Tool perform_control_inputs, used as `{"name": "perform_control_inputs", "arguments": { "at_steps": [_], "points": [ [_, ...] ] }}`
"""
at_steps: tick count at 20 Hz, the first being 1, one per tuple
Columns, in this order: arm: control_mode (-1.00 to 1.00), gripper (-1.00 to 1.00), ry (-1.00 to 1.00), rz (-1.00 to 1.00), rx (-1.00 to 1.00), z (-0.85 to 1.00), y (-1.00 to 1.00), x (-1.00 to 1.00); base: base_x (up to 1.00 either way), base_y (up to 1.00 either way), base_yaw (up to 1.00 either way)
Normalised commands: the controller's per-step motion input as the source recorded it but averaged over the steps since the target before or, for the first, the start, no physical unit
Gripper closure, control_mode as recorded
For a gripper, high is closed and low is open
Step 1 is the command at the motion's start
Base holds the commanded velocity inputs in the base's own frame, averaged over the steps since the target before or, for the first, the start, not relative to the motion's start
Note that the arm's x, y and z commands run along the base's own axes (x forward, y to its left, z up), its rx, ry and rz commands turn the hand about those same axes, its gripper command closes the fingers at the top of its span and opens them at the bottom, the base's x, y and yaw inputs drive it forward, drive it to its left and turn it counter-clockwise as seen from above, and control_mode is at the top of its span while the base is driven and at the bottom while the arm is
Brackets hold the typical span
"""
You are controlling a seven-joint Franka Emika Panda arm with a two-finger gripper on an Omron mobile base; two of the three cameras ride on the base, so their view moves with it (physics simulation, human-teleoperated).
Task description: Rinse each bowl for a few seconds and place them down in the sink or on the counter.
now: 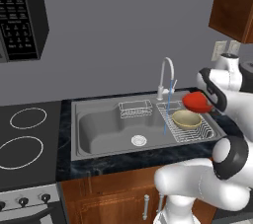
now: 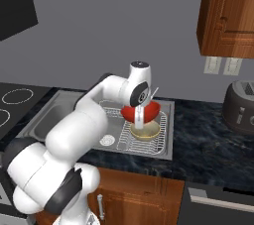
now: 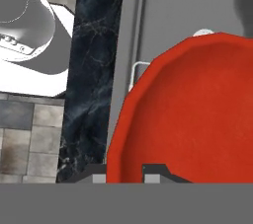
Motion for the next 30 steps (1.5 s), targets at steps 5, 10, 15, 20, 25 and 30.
{"name": "perform_control_inputs", "arguments": {
  "at_steps": [5, 10, 15, 20, 25, 30],
  "points": [
    [-1.0, 1.0, 0.0, 0.0, 0.02, -0.02, 0.08, 0.29, 0.0, 0.0, 0.0],
    [-1.0, 1.0, 0.0, 0.0, 0.02, -0.01, 0.07, 0.27, 0.0, 0.0, 0.0],
    [-1.0, 1.0, 0.0, 0.0, 0.02, -0.01, 0.07, 0.23, 0.0, 0.0, 0.0],
    [-1.0, 1.0, 0.0, 0.0, 0.03, -0.07, 0.04, 0.23, 0.0, 0.0, 0.0],
    [-1.0, 1.0, 0.0, 0.0, 0.04, -0.12, 0.06, 0.26, 0.0, 0.0, 0.0],
    [-1.0, 1.0, 0.0, 0.0, 0.03, -0.1, 0.09, 0.29, 0.0, 0.0, 0.0]
  ]
}}
